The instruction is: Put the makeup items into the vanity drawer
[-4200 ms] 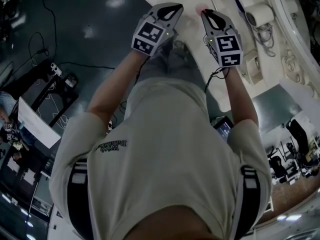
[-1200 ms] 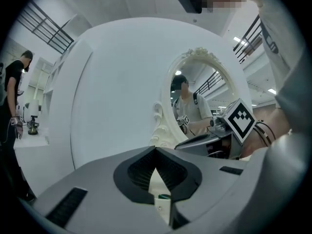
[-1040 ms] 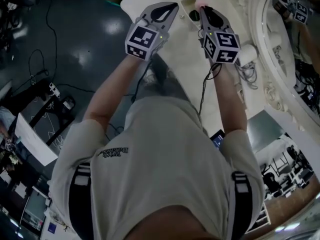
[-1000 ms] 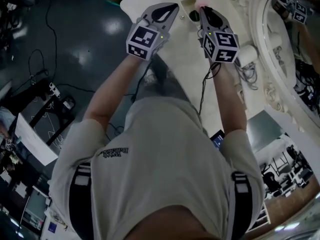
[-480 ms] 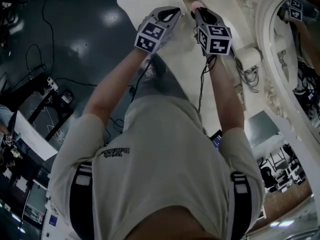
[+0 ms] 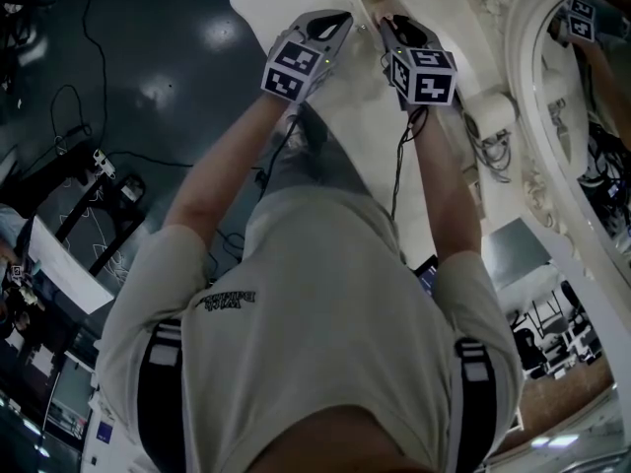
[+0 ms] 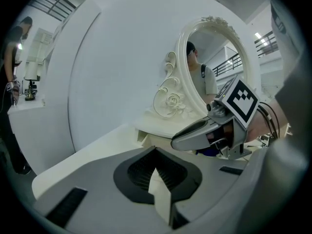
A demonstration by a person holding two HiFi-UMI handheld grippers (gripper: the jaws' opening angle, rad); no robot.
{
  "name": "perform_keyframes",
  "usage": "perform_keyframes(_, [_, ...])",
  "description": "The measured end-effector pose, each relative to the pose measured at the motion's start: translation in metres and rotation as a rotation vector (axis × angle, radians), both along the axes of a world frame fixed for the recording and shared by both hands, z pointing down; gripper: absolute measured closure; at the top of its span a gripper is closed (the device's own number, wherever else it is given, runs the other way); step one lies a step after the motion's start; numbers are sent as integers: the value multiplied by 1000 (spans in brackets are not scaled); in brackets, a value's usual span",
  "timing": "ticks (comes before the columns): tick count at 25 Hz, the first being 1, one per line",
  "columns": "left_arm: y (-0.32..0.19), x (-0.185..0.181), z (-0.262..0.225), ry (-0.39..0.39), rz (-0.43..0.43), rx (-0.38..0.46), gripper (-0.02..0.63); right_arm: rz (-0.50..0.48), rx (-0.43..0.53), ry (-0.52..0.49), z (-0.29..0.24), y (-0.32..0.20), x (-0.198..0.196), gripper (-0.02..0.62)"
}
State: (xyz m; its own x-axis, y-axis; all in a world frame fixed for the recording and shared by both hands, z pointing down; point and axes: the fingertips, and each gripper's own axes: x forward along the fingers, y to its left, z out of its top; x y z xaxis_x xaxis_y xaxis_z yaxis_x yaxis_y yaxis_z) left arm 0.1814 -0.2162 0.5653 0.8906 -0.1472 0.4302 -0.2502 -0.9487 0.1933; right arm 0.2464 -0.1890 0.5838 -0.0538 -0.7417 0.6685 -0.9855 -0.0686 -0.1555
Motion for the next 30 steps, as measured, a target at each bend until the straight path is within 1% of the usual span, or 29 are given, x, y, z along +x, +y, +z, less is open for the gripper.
perform_keyframes(8, [2, -3, -3, -7, -3, 10, 594, 7, -11, 2, 3, 5, 0, 509])
perform_keyframes(15, [1, -9, -22, 16, -11, 18, 594, -1, 24, 12, -14, 3, -4, 515])
perform_keyframes(18, [0, -10, -38, 43, -11, 26, 594, -14, 70, 23, -38, -1, -4, 528])
perform_keyframes(22, [-5, -18, -72, 76, -28, 51, 594, -30, 146, 45, -82, -5, -8, 528])
perform_keyframes(26, [-8, -25, -103, 117, -48, 67, 594, -61, 224, 74, -126, -2, -20, 541])
perform_keyframes(28, [-10, -31, -120, 142, -61, 76, 594, -79, 264, 93, -149, 0, -28, 563])
perform_keyframes(30, [-10, -39, -141, 172, -73, 93, 594, -101, 301, 115, -171, 4, -38, 563])
